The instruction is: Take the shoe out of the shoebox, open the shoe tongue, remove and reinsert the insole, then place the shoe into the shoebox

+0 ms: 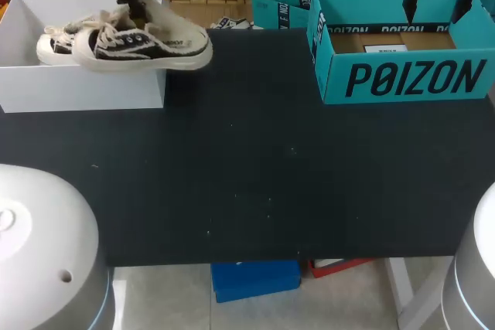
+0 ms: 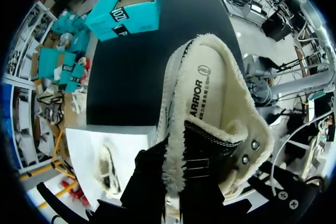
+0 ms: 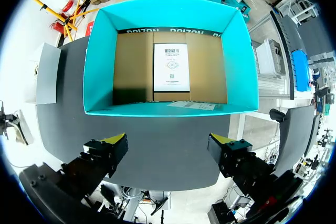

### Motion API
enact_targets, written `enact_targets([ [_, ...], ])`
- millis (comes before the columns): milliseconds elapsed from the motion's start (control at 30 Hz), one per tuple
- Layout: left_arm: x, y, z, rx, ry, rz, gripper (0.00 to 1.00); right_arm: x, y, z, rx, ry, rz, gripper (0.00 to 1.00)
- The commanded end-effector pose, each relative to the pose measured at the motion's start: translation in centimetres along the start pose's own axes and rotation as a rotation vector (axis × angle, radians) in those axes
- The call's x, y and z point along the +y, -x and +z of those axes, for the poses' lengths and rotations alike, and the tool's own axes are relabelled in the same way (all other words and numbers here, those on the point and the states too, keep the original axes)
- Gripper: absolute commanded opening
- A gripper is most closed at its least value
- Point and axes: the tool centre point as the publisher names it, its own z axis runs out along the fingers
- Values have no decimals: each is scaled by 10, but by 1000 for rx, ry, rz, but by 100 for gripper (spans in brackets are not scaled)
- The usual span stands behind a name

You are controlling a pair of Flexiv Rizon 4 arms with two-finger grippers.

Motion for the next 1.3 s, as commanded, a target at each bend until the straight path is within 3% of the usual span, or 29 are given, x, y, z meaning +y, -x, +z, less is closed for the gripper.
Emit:
enact_targets([
  [33,-37,-25,22,-29,36,13,0,0,0,0,0,0,0,100],
  [400,-108,-56,76,53,113,16,0,0,0,0,0,0,0,100],
  [600,-131,-69,109,78,71,40,0,0,0,0,0,0,0,100],
  [1067,-132,-65,192,100,33,30,0,0,0,0,0,0,0,100],
  [1300,-127,-60,215,133,39,1,0,0,0,0,0,0,0,100],
])
